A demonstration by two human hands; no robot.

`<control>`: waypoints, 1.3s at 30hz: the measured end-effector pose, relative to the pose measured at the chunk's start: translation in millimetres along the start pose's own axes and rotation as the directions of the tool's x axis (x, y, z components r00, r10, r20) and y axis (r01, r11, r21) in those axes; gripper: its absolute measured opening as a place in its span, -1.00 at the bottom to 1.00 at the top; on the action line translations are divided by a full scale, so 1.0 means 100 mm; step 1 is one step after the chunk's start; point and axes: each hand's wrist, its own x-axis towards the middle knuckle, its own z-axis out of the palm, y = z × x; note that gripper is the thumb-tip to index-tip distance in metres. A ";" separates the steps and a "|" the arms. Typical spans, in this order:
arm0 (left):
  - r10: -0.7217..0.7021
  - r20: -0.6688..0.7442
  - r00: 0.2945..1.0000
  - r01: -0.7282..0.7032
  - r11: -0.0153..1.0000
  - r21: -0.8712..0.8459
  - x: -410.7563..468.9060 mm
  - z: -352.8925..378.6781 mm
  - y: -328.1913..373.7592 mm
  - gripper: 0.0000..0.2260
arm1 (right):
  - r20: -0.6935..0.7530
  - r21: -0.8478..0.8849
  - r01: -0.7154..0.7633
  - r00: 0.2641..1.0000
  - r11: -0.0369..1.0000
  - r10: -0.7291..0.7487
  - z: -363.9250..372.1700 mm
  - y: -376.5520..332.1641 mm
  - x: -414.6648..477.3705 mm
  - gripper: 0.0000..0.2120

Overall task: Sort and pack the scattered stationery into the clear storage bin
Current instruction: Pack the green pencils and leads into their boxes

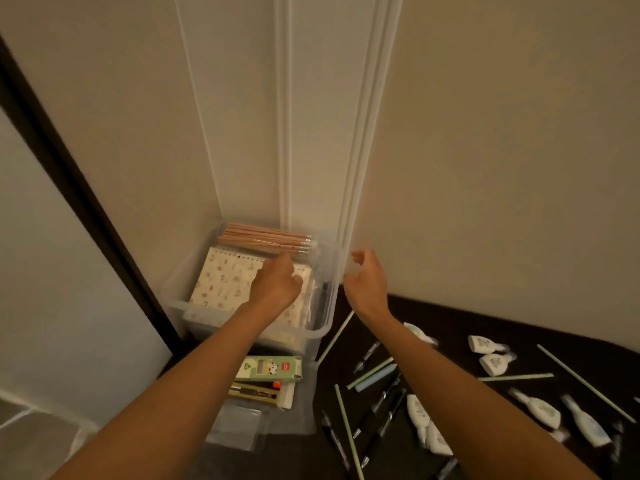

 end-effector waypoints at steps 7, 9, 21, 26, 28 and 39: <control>0.067 0.240 0.968 -0.123 0.966 0.229 -0.74 0.08 -0.03 -0.92 | -0.013 -0.007 -0.092 0.996 0.996 0.092 -0.16 0.16 -0.71 -0.66; 0.050 0.276 0.960 -0.148 0.927 0.344 -0.97 0.21 -0.21 -0.87 | 0.033 -0.028 -0.087 0.996 0.996 0.088 -0.06 0.26 -0.94 -0.65; 0.010 0.343 0.939 -0.255 0.688 0.679 -1.49 1.02 -1.27 -0.45 | 0.090 -0.078 -0.136 0.986 0.988 0.142 0.46 1.01 -1.58 -0.64; 0.107 0.274 0.956 -0.270 0.691 0.671 -1.51 1.17 -1.34 -0.53 | 0.022 -0.052 -0.076 0.997 0.996 0.077 0.55 1.24 -1.61 -0.64; 0.156 0.231 0.960 -0.271 0.720 0.639 -1.59 1.22 -1.23 -0.43 | 0.007 -0.028 -0.029 1.000 0.999 0.029 0.51 1.33 -1.67 -0.64; 0.532 0.058 0.845 -0.531 0.820 0.216 -2.30 1.75 -0.52 -0.38 | 0.294 0.398 -0.302 0.936 0.867 0.191 -0.38 1.78 -2.41 -0.75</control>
